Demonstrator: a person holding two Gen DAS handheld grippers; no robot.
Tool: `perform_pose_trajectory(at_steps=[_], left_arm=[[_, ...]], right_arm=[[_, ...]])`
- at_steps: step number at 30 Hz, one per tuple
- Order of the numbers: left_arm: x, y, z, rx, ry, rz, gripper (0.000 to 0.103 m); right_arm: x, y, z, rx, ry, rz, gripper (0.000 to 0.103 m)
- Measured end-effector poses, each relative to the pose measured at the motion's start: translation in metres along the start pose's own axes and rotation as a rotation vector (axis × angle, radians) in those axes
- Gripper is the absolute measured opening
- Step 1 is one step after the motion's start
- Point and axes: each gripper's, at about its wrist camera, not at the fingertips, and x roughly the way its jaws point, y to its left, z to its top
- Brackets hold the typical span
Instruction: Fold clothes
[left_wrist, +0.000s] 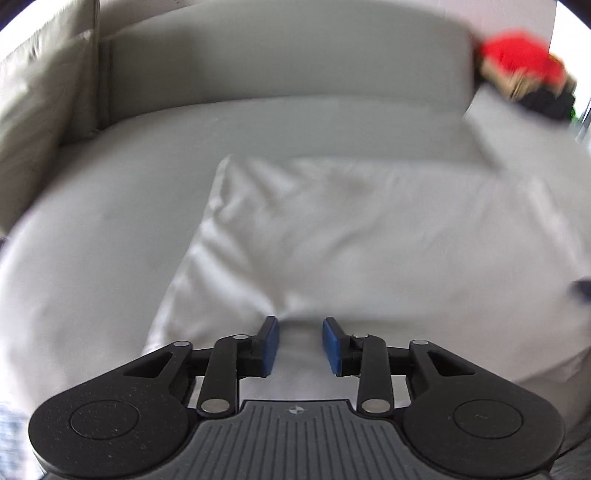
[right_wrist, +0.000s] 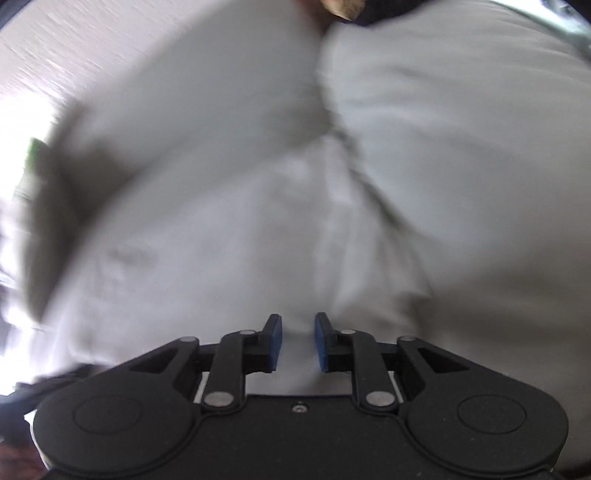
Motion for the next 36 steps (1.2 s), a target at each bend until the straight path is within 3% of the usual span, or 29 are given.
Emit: perform_pose_trajectory(at_steps=[2,5,6,8,10,14,17,20,24,29,31,32,36], left_arm=[[-0.010,0.012,-0.009,-0.021,0.011,0.040,0.034],[-0.022,0.032,-0.022,-0.103,0.014,0.046,0.029],[-0.028,0.037,-0.025,-0.130,-0.006,0.040,0.021],[-0.042,0.049,-0.028,-0.205,-0.079,-0.002,0.021],[-0.055,0.062,-0.028,-0.289,-0.157,-0.042,0.021],[-0.041,0.074,-0.014,-0.382,-0.170,-0.058,0.018],[-0.020,0.068,-0.004,-0.374,-0.123,-0.064,0.015],[-0.003,0.054,0.000,-0.306,-0.034,0.021,0.016],[-0.006,0.051,-0.008,-0.279,0.008,0.119,0.019],[-0.022,0.048,-0.023,-0.236,0.080,0.184,0.017],[-0.031,0.049,-0.029,-0.243,0.055,0.142,0.014],[-0.037,0.050,-0.031,-0.248,0.032,0.113,0.015],[-0.060,0.037,-0.031,-0.218,-0.118,0.007,0.018]], right_arm=[[-0.011,-0.018,-0.004,0.035,0.008,-0.090,0.000],[-0.027,-0.038,-0.013,0.094,0.002,-0.060,0.000],[-0.033,-0.039,-0.015,0.094,-0.018,-0.055,0.001],[-0.044,-0.040,-0.020,0.099,-0.063,-0.029,0.015],[-0.052,-0.039,-0.019,0.113,-0.119,0.041,0.021],[-0.047,-0.026,-0.009,0.112,-0.172,0.145,0.021],[-0.031,-0.006,-0.003,0.078,-0.152,0.214,0.021],[-0.017,0.014,-0.005,0.025,-0.097,0.256,0.021],[-0.003,0.027,-0.014,-0.020,-0.029,0.214,0.020],[-0.030,0.003,-0.034,0.037,0.026,0.160,0.014],[-0.042,-0.015,-0.043,0.094,0.033,0.126,0.017],[-0.045,-0.024,-0.048,0.129,0.031,0.112,0.024],[-0.064,-0.047,-0.053,0.231,-0.052,0.241,0.027]])
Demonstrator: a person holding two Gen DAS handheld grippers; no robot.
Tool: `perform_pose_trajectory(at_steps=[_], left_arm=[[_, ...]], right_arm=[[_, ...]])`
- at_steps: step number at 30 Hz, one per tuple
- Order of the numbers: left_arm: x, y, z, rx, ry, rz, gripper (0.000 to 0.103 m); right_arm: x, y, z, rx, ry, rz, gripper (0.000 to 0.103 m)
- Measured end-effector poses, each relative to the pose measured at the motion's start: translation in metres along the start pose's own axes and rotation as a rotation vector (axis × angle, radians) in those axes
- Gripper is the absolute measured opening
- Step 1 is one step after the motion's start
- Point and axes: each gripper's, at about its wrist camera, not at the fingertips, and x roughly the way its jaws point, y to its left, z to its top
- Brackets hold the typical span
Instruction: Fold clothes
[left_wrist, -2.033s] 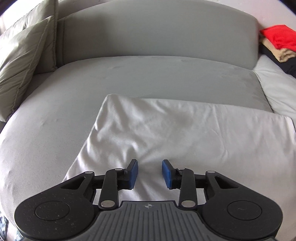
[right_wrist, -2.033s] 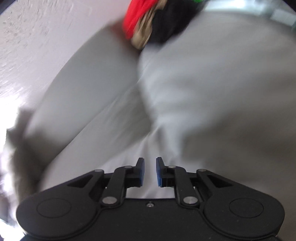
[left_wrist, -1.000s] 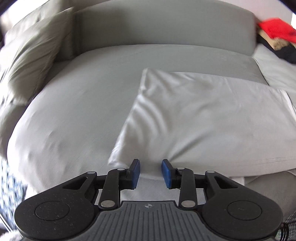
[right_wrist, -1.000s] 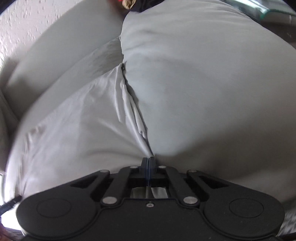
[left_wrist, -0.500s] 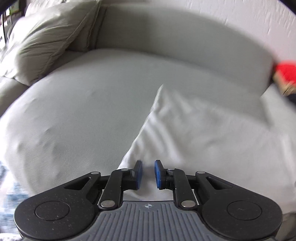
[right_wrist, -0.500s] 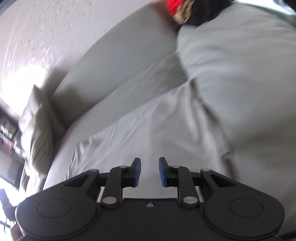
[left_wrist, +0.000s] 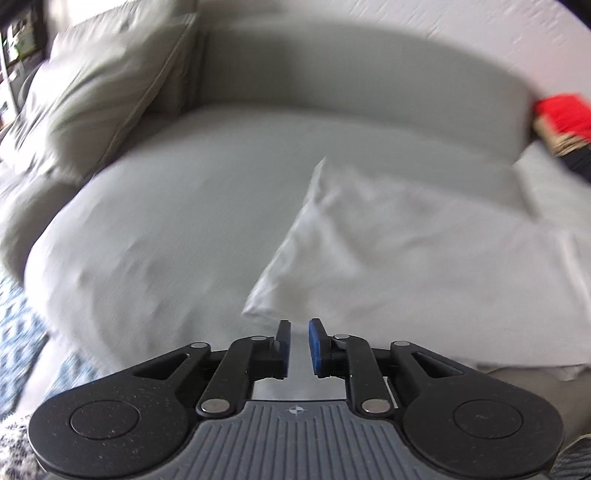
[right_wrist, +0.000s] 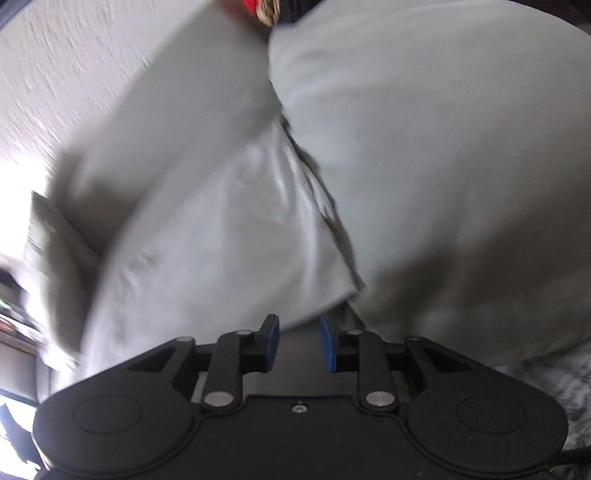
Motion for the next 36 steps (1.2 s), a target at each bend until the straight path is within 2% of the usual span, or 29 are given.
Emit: perform_pose_trajectory(at_steps=[1,3,5,7,13,18,19,23,25,31,34,36], left_arm=[[-0.003,-0.005,0.001,0.009,-0.028,-0.027,0.020],[-0.001,-0.017,0.004,0.034,-0.036,-0.075,0.020],[0.005,-0.028,0.006,0.057,-0.020,-0.120,0.021],[0.012,-0.040,0.007,0.080,0.005,-0.163,0.021],[0.022,-0.081,0.004,0.182,0.049,-0.223,0.022],[0.029,-0.100,0.010,0.223,0.063,-0.238,0.022],[0.033,-0.102,0.011,0.225,0.071,-0.229,0.022],[0.049,-0.099,0.011,0.161,0.152,-0.221,0.022],[0.051,-0.099,0.012,0.153,0.156,-0.217,0.022],[0.054,-0.096,0.012,0.145,0.156,-0.210,0.027],[0.056,-0.093,0.013,0.133,0.160,-0.216,0.028],[0.057,-0.092,0.013,0.131,0.162,-0.221,0.028]], right_arm=[[-0.003,0.001,0.001,-0.004,-0.026,0.033,0.031],[-0.002,0.005,0.004,-0.002,-0.044,0.087,0.038],[0.004,0.007,0.003,0.023,-0.020,0.151,0.046],[0.014,0.009,0.001,0.056,0.023,0.216,0.050],[0.040,0.015,-0.019,0.159,0.143,0.291,0.050],[0.054,0.004,-0.038,0.359,0.157,0.311,0.047],[0.056,0.001,-0.042,0.404,0.150,0.306,0.042],[0.063,-0.013,-0.061,0.646,0.076,0.310,0.038],[0.067,-0.014,-0.068,0.705,0.018,0.326,0.038],[0.076,-0.015,-0.066,0.734,-0.109,0.352,0.036],[0.067,-0.019,-0.059,0.679,-0.212,0.301,0.037],[0.070,-0.024,-0.050,0.660,-0.249,0.280,0.036]])
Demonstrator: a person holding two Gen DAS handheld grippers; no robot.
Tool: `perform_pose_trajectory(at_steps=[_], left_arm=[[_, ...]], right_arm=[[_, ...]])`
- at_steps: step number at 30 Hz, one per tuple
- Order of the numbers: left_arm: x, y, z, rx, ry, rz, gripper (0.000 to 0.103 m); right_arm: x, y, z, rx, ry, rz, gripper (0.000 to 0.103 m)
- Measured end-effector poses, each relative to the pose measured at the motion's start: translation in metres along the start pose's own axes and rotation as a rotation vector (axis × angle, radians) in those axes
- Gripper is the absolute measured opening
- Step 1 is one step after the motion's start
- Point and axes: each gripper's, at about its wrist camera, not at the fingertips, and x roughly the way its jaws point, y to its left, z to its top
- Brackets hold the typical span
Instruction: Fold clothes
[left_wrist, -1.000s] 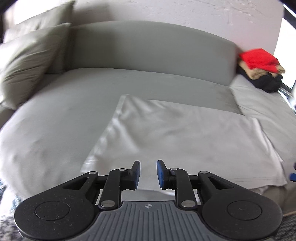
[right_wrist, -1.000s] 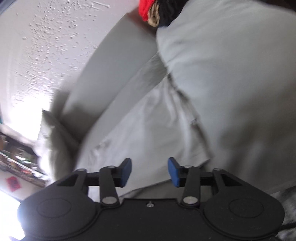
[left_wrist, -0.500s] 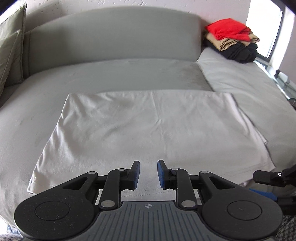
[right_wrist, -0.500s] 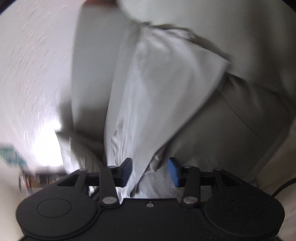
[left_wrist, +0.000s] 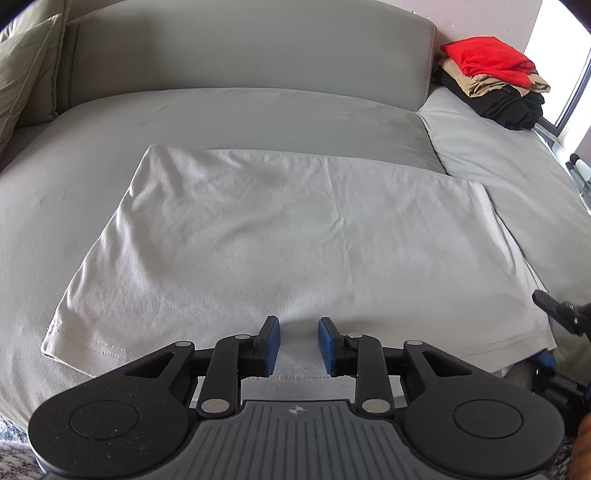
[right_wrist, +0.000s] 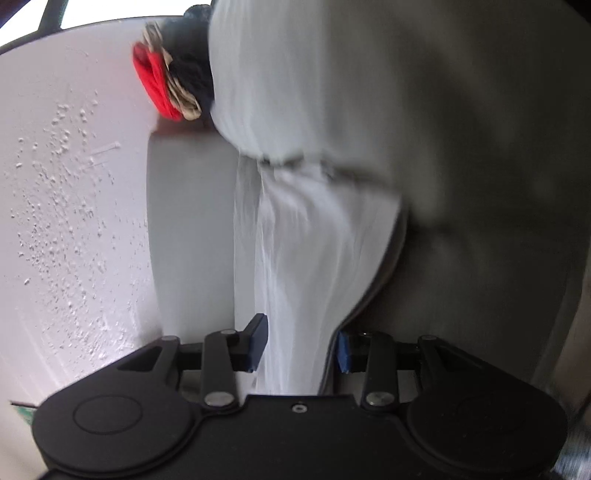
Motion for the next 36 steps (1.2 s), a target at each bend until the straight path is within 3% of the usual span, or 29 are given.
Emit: perform_pose_trajectory(at_steps=[6,8,10,15,17,20,23,29,33,36], left_arm=[[-0.002,0.003,-0.001,0.027,-0.005,0.005,0.028],[-0.005,0.008,-0.001,0.028,-0.009,0.007,0.029],[-0.014,0.024,0.000,0.006,-0.014,0.024,0.029],[-0.029,0.083,0.011,-0.080,-0.018,0.131,0.027],[-0.022,0.103,0.016,-0.084,0.042,0.188,0.018],[-0.014,0.116,0.017,-0.042,0.133,0.206,0.019],[-0.022,0.113,0.018,0.033,0.129,0.207,0.021],[-0.055,0.127,0.017,-0.026,-0.129,0.106,0.027],[-0.062,0.138,0.018,-0.112,-0.187,0.068,0.030],[-0.065,0.149,0.020,-0.176,-0.209,0.023,0.031]], right_arm=[[0.018,0.003,0.025,-0.086,-0.065,-0.021,0.031],[0.017,0.000,0.027,-0.074,-0.074,-0.040,0.014],[0.014,-0.006,0.030,-0.016,-0.075,-0.059,0.003],[0.014,-0.008,0.031,0.041,-0.061,-0.037,0.004],[0.014,-0.011,0.032,0.082,-0.061,-0.028,0.003],[0.014,-0.010,0.031,0.092,-0.071,-0.046,0.003],[0.017,0.004,0.029,-0.013,-0.083,-0.116,0.003],[0.027,0.059,0.007,-0.387,-0.136,-0.309,0.004],[0.034,0.106,-0.017,-0.635,-0.176,-0.351,0.004],[0.043,0.145,-0.041,-0.809,-0.197,-0.333,0.004]])
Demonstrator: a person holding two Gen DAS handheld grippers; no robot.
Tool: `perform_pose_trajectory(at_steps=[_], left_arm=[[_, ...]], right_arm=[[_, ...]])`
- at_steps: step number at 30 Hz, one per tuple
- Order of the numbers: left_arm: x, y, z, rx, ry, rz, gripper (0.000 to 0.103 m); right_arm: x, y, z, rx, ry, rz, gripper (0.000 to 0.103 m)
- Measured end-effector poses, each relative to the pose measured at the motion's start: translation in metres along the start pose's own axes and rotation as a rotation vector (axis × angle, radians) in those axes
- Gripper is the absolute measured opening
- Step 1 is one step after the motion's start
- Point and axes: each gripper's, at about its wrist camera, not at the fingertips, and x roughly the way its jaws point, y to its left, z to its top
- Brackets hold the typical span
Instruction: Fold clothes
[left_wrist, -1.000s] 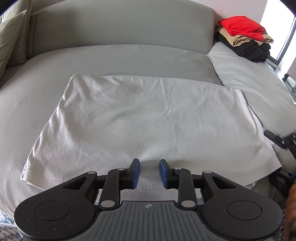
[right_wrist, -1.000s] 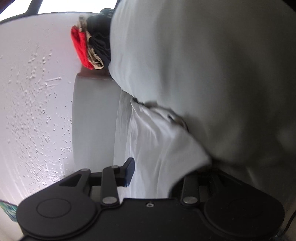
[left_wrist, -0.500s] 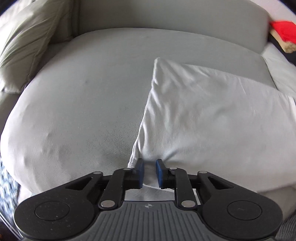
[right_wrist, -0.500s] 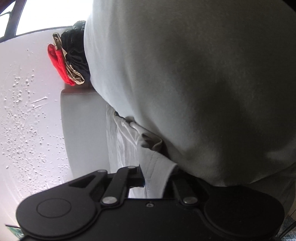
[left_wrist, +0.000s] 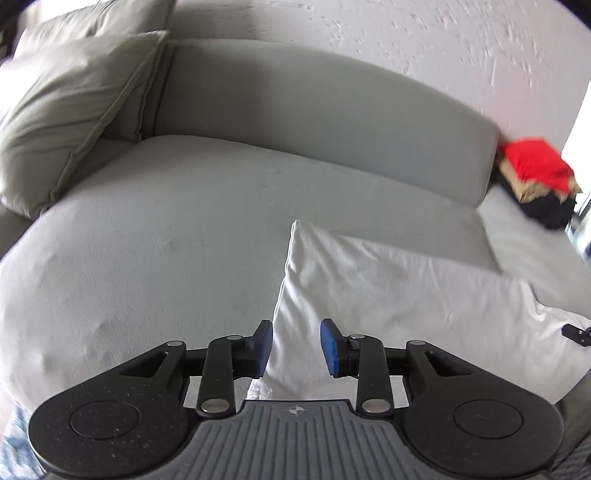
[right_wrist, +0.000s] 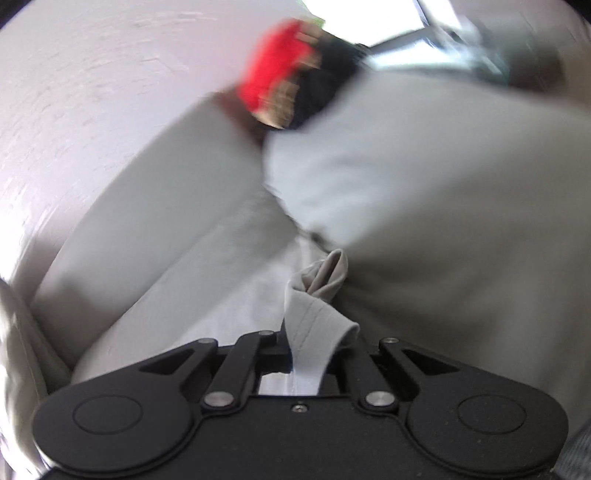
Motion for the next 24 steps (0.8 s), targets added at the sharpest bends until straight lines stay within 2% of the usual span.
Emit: perform_pose_trajectory(at_steps=[3,9,12,14,16,17,21,24], left_arm=[[-0.004,0.010,0.003,-0.061,-0.020,-0.019,0.033],[-0.003,0.035,0.006,-0.194,-0.010,-0.037,0.033],[-0.002,0.045,0.006,-0.244,-0.004,-0.033,0.033],[-0.001,0.048,0.005,-0.257,0.002,-0.026,0.033],[-0.001,0.051,0.004,-0.261,0.007,-0.019,0.033],[-0.001,0.051,0.003,-0.260,0.008,-0.017,0.033],[-0.003,0.055,0.002,-0.266,0.007,-0.018,0.033],[-0.001,0.059,0.003,-0.285,0.008,-0.021,0.033]], right_arm=[[-0.010,0.053,-0.002,-0.155,-0.036,0.060,0.004],[-0.010,0.167,-0.039,-0.414,0.002,0.246,0.004],[0.013,0.208,-0.080,-0.518,0.118,0.296,0.003],[0.037,0.221,-0.110,-0.557,0.257,0.297,0.003],[0.059,0.224,-0.135,-0.561,0.392,0.277,0.004],[0.063,0.222,-0.140,-0.549,0.415,0.269,0.004],[0.066,0.212,-0.135,-0.473,0.434,0.276,0.004],[0.056,0.205,-0.116,-0.337,0.420,0.326,0.004]])
